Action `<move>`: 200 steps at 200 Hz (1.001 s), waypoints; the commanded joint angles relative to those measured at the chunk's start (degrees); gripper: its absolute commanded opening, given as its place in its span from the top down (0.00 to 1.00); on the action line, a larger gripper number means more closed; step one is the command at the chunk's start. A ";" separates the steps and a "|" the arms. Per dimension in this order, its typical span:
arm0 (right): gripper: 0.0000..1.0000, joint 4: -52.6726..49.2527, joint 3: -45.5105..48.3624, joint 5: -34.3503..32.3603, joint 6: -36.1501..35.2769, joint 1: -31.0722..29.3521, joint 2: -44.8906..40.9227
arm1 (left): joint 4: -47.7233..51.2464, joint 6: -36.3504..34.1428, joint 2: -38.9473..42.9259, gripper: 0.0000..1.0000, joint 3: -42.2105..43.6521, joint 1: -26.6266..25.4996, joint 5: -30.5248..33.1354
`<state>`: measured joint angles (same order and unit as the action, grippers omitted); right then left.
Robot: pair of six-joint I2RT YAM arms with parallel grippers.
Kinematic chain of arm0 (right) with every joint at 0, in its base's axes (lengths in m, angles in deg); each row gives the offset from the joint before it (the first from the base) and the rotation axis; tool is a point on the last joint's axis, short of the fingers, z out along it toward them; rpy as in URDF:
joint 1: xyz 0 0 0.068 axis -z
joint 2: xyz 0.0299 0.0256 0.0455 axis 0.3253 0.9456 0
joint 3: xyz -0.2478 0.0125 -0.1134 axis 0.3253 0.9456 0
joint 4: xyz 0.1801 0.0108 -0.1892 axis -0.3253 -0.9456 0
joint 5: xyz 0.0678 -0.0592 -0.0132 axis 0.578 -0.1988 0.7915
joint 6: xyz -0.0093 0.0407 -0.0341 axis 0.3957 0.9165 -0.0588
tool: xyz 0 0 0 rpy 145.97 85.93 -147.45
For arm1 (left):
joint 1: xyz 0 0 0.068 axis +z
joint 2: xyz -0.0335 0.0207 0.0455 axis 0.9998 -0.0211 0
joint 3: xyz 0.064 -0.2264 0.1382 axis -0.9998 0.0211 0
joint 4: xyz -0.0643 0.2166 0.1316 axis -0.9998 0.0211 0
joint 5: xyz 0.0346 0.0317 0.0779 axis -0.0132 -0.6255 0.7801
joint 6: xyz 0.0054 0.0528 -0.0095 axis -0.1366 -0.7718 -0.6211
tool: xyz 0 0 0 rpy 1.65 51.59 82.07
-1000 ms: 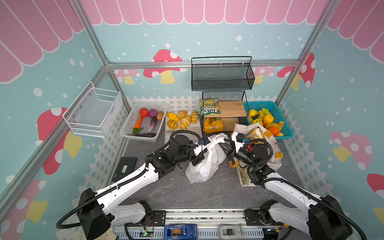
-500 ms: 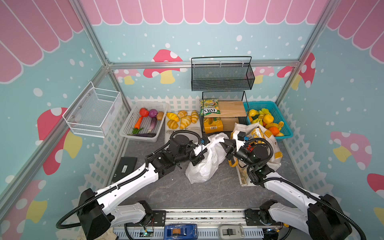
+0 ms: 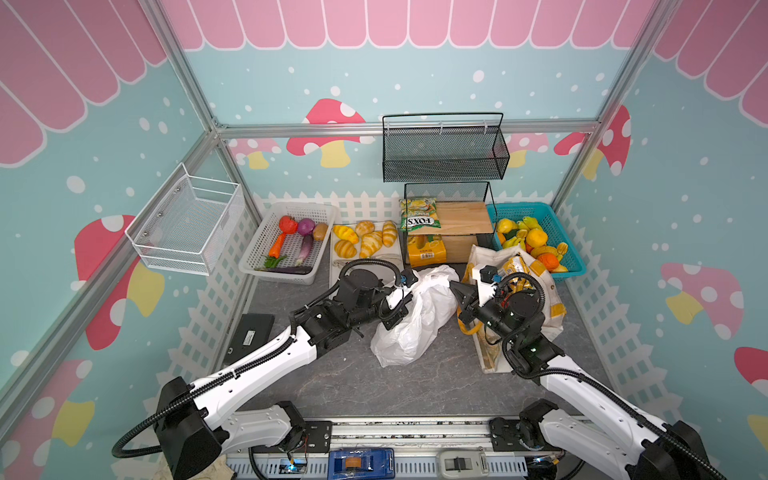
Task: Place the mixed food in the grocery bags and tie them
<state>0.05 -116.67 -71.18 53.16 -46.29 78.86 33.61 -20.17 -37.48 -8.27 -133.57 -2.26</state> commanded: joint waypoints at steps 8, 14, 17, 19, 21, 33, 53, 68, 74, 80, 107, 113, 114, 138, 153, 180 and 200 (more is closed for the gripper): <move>1.00 -3.04 0.48 1.79 -2.24 -0.02 -2.02 | -0.86 1.11 1.01 1.00 -1.45 0.74 0.42; 1.00 -1.22 1.02 4.98 -2.77 -0.02 -2.51 | -1.04 1.27 1.01 1.00 -1.44 0.82 0.18; 1.00 -0.05 1.36 6.64 -2.99 -0.02 -2.73 | -1.06 1.25 1.01 1.00 -1.34 0.83 0.12; 1.00 0.77 1.55 7.73 -3.14 -0.02 -2.85 | -1.13 1.24 1.01 1.00 -1.36 0.83 0.05; 1.00 1.60 1.73 8.72 -3.19 0.00 -2.97 | -1.15 1.25 0.94 1.00 -1.32 0.83 -0.01; 0.91 4.97 2.17 12.37 -3.08 0.01 -2.90 | -1.34 1.38 0.84 1.00 -1.43 0.91 -0.43; 0.70 6.59 0.36 16.54 -5.20 -0.02 -0.59 | -1.35 1.52 0.74 1.00 -1.39 1.00 -0.82; 0.64 6.23 -1.08 17.09 -7.88 -0.02 0.97 | -1.37 1.43 0.83 1.00 -1.41 1.00 -1.20; 0.62 5.99 -1.62 17.55 -9.02 -0.02 1.25 | -1.33 1.45 0.83 1.00 -1.38 1.00 -1.29; 0.60 5.70 -2.22 18.64 -10.01 0.00 1.52 | -1.33 1.51 0.83 1.00 -1.44 1.00 -1.40; 0.54 4.04 -4.30 20.26 -9.19 0.20 2.38 | -1.35 1.51 0.92 1.00 -1.42 1.00 -1.64; 0.54 3.73 -4.45 20.13 -7.78 0.45 2.36 | -1.37 1.47 0.97 1.00 -1.41 1.00 -1.71; 0.53 3.69 -4.48 20.07 -7.38 0.48 2.33 | -1.35 1.47 0.95 1.00 -1.48 1.00 -1.72; 0.53 2.82 -5.24 23.29 1.37 3.81 3.52 | -1.33 1.38 0.99 1.00 -1.53 1.01 -1.91; 0.53 2.70 -5.48 25.48 5.73 4.93 4.73 | -1.33 1.38 1.01 1.00 -1.38 1.00 -2.05; 0.53 3.48 -5.66 27.68 9.92 5.50 6.07 | -1.24 1.39 0.92 1.00 -1.32 1.00 -2.08; 0.53 5.27 -5.58 29.09 12.22 5.84 5.98 | -1.24 1.47 0.92 1.00 -1.28 1.00 -2.08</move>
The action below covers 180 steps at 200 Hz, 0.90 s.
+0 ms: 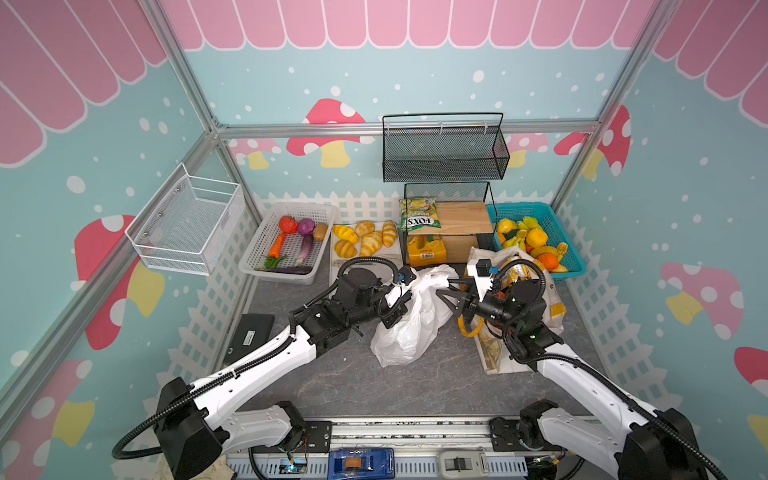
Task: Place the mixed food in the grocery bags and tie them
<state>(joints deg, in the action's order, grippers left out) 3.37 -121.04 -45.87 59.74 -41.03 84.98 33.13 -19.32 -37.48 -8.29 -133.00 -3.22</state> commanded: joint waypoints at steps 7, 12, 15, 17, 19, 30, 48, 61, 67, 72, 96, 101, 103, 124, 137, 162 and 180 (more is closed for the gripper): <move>0.53 2.15 -1.36 4.18 6.08 0.75 -0.20 | -0.77 0.62 0.92 1.00 -1.27 0.43 -1.12; 0.52 2.16 -1.42 4.37 6.53 0.92 -0.22 | -0.77 0.53 0.84 1.00 -1.36 0.44 -1.09; 0.52 2.18 -1.46 4.43 6.71 1.01 -0.22 | -0.76 0.56 0.84 1.00 -1.43 0.44 -1.12; 0.52 2.11 -1.50 4.56 6.97 1.07 -0.33 | -0.76 0.58 0.84 1.00 -1.39 0.44 -1.12; 0.52 2.16 -1.52 4.59 7.16 1.16 -0.32 | -0.76 0.56 0.83 1.00 -1.38 0.44 -1.12; 0.51 2.59 -1.47 4.71 8.56 1.72 -0.39 | -0.67 0.58 0.90 1.00 -1.44 0.44 -1.19; 0.50 3.38 -1.52 5.08 10.62 2.53 -0.27 | -0.67 0.59 0.92 1.00 -1.38 0.44 -1.21; 0.50 3.90 -1.38 5.39 11.63 2.94 -0.22 | -0.67 0.52 0.92 1.00 -1.26 0.44 -1.21; 0.50 4.32 -1.26 5.64 12.11 3.17 -0.22 | -0.66 0.53 0.92 1.00 -1.30 0.44 -1.22; 0.50 4.66 -1.25 5.88 12.59 3.36 -0.29 | -0.67 0.52 0.92 1.00 -1.31 0.43 -1.21; 0.50 6.74 -1.01 7.21 14.43 3.84 -0.31 | -0.67 0.47 0.83 1.00 -1.37 0.39 -1.30; 0.50 7.07 -0.95 7.42 14.80 3.93 -0.31 | -0.67 0.44 0.83 1.00 -1.38 0.43 -1.34; 0.50 7.16 -0.92 7.48 14.92 3.89 -0.31 | -0.67 0.50 0.83 1.00 -1.38 0.44 -1.37; 0.49 8.12 -0.94 7.58 15.95 4.33 -0.07 | -0.65 0.45 0.92 1.00 -1.32 0.44 -1.47; 0.50 8.62 -1.02 7.46 16.53 4.44 0.27 | -0.67 0.44 1.01 1.00 -1.35 0.44 -1.47; 0.56 10.40 -0.91 8.00 17.63 4.64 1.04 | -0.67 0.46 1.10 1.00 -1.31 0.46 -1.56; 0.61 11.22 -0.90 8.11 18.15 4.64 1.38 | -0.66 0.48 1.02 1.00 -1.28 0.44 -1.68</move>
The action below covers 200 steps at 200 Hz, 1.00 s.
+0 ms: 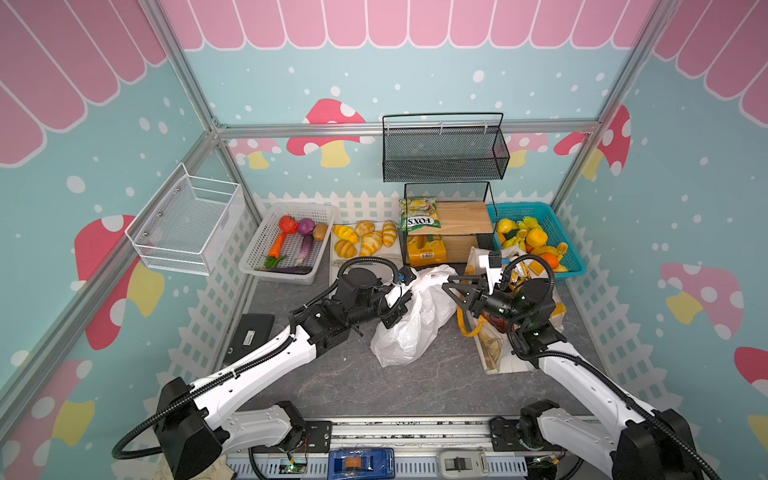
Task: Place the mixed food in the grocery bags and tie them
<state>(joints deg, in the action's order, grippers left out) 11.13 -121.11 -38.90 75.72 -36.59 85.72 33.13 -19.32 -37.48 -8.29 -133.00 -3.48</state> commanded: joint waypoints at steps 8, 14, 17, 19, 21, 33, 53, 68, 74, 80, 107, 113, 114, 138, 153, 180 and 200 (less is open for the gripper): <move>0.63 3.92 -0.79 1.34 2.42 0.20 0.86 | -0.59 0.47 1.01 1.00 -1.41 0.44 -1.38; 0.65 4.15 -0.81 1.50 2.59 0.20 0.99 | -0.58 0.48 1.01 1.00 -1.38 0.44 -1.39; 0.66 4.17 -0.84 1.52 2.62 0.16 1.05 | -0.58 0.45 1.01 1.00 -1.41 0.44 -1.46; 0.66 4.26 -0.84 1.53 2.62 0.19 1.12 | -0.58 0.48 1.01 1.00 -1.43 0.44 -1.43; 0.67 4.31 -0.93 1.53 2.69 0.18 1.18 | -0.58 0.45 1.01 1.00 -1.37 0.44 -1.46; 0.71 4.60 -0.88 1.85 2.80 0.20 1.40 | -0.58 0.48 1.03 1.00 -1.31 0.44 -1.36; 0.78 4.97 -0.77 2.10 2.97 0.16 1.58 | -0.58 0.46 1.07 1.00 -1.29 0.44 -1.38; 0.83 4.97 -0.56 1.97 2.93 0.20 1.58 | -0.56 0.47 1.07 1.00 -1.26 0.44 -1.40; 0.85 5.00 -0.50 1.96 2.88 0.20 1.54 | -0.56 0.52 1.00 1.00 -1.33 0.44 -1.38; 0.86 4.84 -0.35 1.97 2.88 0.26 1.58 | -0.56 0.55 1.09 1.00 -1.33 0.43 -1.39; 0.90 4.79 0.44 1.88 2.39 0.22 1.74 | -0.58 0.73 1.19 1.00 -1.29 0.44 -1.38; 0.91 4.68 0.66 1.88 2.29 0.27 1.75 | -0.58 0.79 1.23 1.00 -1.29 0.44 -1.38; 0.92 4.69 0.69 1.88 2.28 0.32 1.75 | -0.58 0.79 1.25 1.00 -1.28 0.44 -1.34; 0.96 3.78 1.23 1.84 1.44 0.47 1.54 | -0.58 1.05 1.36 1.00 -1.30 0.44 -0.79; 0.99 2.78 1.42 1.53 0.75 0.62 1.32 | -0.73 1.30 1.36 1.00 -1.32 0.44 -0.42; 1.00 -0.17 1.67 1.16 -1.25 1.05 0.40 | -0.94 1.92 1.53 1.00 -1.26 0.52 0.53; 1.00 -3.13 1.81 0.27 -3.00 1.34 -0.56 | -0.93 2.64 1.71 1.00 -1.23 0.87 1.66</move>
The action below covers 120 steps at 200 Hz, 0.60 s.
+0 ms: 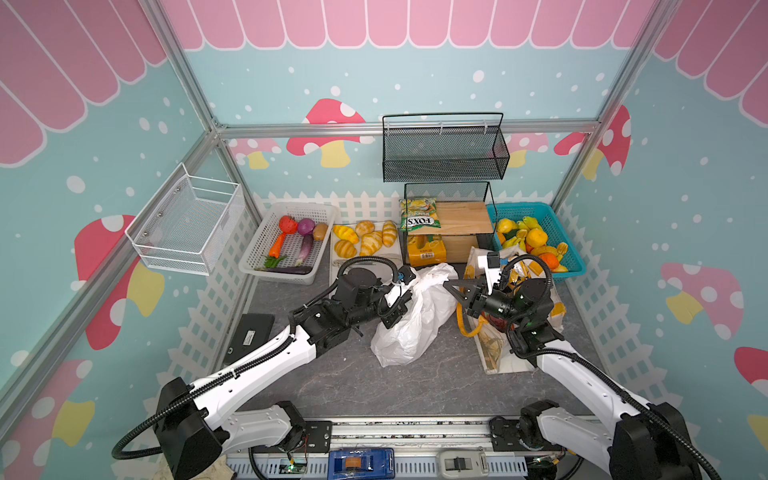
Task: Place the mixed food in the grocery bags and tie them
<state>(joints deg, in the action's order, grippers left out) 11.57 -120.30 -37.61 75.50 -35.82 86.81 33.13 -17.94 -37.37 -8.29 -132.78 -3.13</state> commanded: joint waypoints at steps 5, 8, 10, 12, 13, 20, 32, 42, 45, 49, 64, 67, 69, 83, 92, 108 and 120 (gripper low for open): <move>1.00 -4.42 0.94 -1.13 -3.32 0.62 -1.88 | -0.97 1.56 1.73 1.00 -1.18 0.80 1.60; 1.00 -4.84 0.96 -1.27 -3.62 0.71 -1.97 | -1.02 1.64 1.77 1.00 -1.14 0.89 1.71; 1.00 -5.28 0.91 -1.35 -3.87 0.72 -2.01 | -1.07 1.68 1.82 1.00 -1.12 0.96 1.76; 1.00 -5.55 0.93 -1.46 -4.03 0.75 -2.18 | -1.10 1.76 1.85 1.00 -1.16 1.00 1.84; 1.00 -5.74 0.90 -1.49 -4.15 0.75 -2.21 | -1.11 1.77 1.86 1.00 -1.12 1.00 1.94; 1.00 -6.91 0.86 -2.03 -4.88 0.81 -2.53 | -1.24 2.15 2.02 1.00 -1.06 1.14 2.25; 1.00 -9.12 0.50 -2.79 -6.17 0.82 -3.08 | -1.33 2.92 2.22 1.00 -1.05 1.52 2.79; 1.00 -10.88 0.11 -3.33 -7.26 0.84 -3.44 | -1.31 3.23 2.38 1.00 -1.03 1.77 2.88; 1.00 -11.36 0.01 -3.54 -7.58 0.84 -3.53 | -1.34 3.29 2.40 1.00 -1.04 1.79 2.84; 1.00 -11.97 -0.15 -3.89 -8.01 0.84 -3.72 | -1.34 3.36 2.39 1.00 -1.02 1.88 2.88; 1.00 -14.59 -0.73 -5.01 -9.55 0.84 -4.15 | -1.41 3.80 2.48 1.00 -1.08 2.06 3.24; 1.00 -15.13 -0.83 -5.26 -9.89 0.84 -4.24 | -1.30 3.88 2.48 1.00 -1.16 2.11 3.26; 1.00 -15.52 -1.01 -5.44 -10.17 0.84 -4.32 | -1.30 3.89 2.48 1.00 -1.17 2.15 3.27; 1.00 -18.10 -1.58 -6.90 -11.64 0.84 -4.75 | -1.29 4.16 2.61 1.00 -1.07 2.31 3.68; 1.00 -19.79 -2.05 -8.07 -12.47 0.87 -5.15 | -1.21 4.24 2.72 1.00 -1.07 2.37 4.22; 1.00 -22.90 -2.99 -10.92 -14.21 0.84 -6.06 | -1.22 4.38 2.91 1.00 -0.90 2.66 5.27; 1.00 -25.02 -3.51 -13.28 -15.45 0.84 -6.84 | -1.03 4.67 3.13 1.00 -0.74 2.98 6.08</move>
<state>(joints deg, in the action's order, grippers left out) -7.01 -121.32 -45.00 64.33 -35.43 82.00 32.74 -14.62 -36.14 -8.29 -130.90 0.15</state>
